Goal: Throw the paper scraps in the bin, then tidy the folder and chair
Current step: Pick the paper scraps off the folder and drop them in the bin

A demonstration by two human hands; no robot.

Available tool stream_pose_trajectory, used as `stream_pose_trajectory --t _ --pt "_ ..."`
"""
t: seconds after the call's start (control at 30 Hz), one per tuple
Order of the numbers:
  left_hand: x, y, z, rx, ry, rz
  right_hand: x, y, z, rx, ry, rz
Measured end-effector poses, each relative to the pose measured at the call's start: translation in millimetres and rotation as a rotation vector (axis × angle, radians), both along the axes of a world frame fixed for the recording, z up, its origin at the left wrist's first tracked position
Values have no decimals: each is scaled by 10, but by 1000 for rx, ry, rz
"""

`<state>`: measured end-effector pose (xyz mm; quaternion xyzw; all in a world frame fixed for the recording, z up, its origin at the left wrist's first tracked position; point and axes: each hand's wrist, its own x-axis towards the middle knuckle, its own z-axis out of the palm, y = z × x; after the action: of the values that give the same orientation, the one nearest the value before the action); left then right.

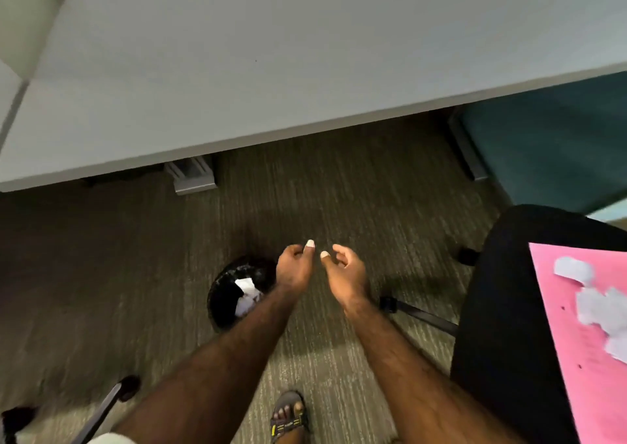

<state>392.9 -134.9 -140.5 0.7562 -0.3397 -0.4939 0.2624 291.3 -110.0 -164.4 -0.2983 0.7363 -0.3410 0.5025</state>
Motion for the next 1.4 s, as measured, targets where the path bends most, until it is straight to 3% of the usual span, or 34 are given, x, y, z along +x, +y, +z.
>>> stream_pose_trajectory --t 0.23,0.43,0.63,0.87,1.17,1.4 --pt "-1611 103 529 -205 88 -244 -1535 289 761 -180 421 -41" --pt "-2874 407 745 -358 125 -531 -2793 781 1118 -195 623 -105" --pt "-3630 726 653 -614 -158 -1006 -3822 1350 1174 -125 811 -89" --pt "-4265 853 485 -582 -563 -1532 -4837 1945 1093 173 891 192" --pt "-4503 811 318 -379 -724 -1673 -5164 2112 774 254 757 376" --pt "-4454 919 263 -538 -770 -1573 -5042 2222 685 149 842 228"
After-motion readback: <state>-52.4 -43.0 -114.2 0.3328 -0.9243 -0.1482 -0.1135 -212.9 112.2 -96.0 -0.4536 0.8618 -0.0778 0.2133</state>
